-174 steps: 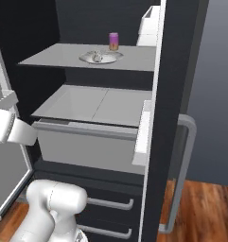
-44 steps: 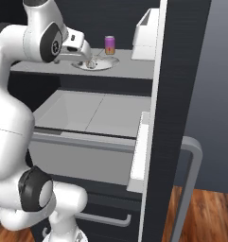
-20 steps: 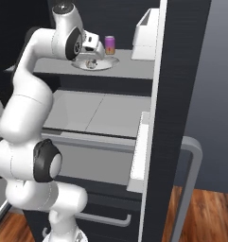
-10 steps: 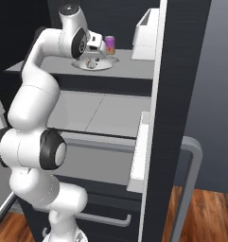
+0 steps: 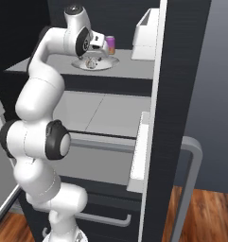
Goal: Retrieve the fish from the fridge and place it on the saucepan with marinade on the stove.
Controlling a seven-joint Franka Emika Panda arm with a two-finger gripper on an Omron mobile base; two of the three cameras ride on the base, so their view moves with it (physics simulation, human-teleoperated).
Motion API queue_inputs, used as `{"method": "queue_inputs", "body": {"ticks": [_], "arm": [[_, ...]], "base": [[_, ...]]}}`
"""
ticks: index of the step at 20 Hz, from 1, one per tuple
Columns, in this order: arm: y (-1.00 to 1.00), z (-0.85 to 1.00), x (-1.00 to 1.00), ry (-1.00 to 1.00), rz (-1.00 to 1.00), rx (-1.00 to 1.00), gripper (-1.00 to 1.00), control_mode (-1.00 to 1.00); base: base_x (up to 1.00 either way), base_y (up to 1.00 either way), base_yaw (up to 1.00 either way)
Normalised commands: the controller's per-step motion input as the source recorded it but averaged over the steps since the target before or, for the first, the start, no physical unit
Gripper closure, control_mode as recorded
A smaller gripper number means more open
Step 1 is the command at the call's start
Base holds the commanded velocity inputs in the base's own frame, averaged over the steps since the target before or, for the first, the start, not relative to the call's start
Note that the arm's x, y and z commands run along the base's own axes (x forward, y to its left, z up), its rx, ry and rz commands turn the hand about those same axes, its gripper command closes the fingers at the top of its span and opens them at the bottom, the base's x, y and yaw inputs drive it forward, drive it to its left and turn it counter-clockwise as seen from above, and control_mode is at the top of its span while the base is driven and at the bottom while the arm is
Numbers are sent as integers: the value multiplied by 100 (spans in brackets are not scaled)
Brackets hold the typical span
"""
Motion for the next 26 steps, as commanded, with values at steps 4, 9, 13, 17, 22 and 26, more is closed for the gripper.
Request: {"method": "queue_inputs", "body": {"ticks": [4,9,13,17,22,26], "arm": [[0,-9,26,1,0,0,-100,-100],[0,-14,25,1,0,0,-100,-100],[0,-11,21,1,0,0,-100,-100],[0,-8,11,4,0,0,-100,-100],[0,-9,0,4,0,0,-100,-100],[0,-12,0,6,0,0,-100,-100]], "base": [[0,0,0],[0,0,0],[0,0,0],[0,0,0],[0,0,0],[0,0,0]]}}
